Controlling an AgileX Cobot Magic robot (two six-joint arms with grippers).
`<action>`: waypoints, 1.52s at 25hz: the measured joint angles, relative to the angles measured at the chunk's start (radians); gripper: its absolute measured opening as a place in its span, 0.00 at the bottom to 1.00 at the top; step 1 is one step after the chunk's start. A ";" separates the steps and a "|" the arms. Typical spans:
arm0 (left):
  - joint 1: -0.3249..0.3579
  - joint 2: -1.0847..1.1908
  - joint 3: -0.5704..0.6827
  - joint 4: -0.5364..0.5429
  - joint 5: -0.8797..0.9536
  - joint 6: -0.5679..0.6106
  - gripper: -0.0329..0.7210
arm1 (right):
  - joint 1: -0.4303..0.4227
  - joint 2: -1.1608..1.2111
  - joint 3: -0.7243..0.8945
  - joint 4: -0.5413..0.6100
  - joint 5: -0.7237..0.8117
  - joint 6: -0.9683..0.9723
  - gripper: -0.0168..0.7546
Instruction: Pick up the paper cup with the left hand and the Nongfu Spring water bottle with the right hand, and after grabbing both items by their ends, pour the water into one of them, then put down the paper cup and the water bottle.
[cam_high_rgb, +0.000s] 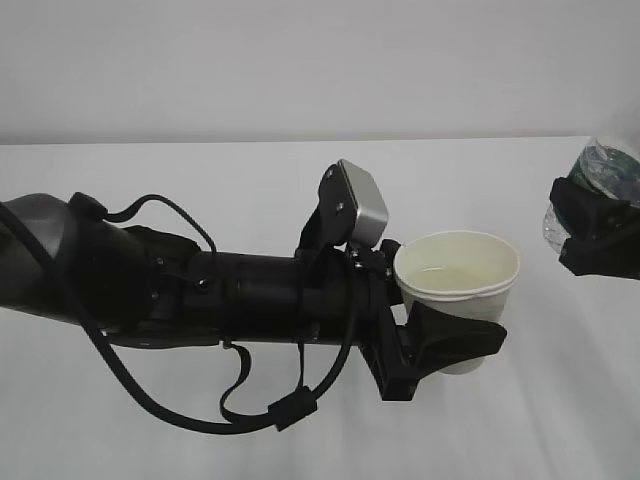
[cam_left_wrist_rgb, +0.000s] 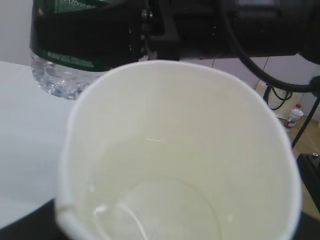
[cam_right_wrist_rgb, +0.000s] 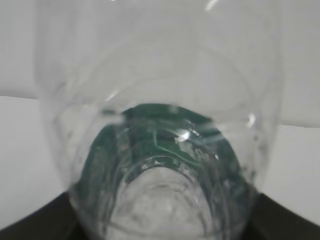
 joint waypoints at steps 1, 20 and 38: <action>0.000 0.000 0.000 0.000 0.000 0.000 0.66 | 0.000 0.014 0.000 0.002 -0.019 -0.002 0.56; 0.004 0.000 0.000 0.002 0.005 0.049 0.66 | 0.000 0.262 -0.028 0.080 -0.110 -0.110 0.56; 0.004 0.000 0.000 0.004 0.050 0.095 0.66 | 0.000 0.481 -0.205 0.080 -0.111 -0.068 0.56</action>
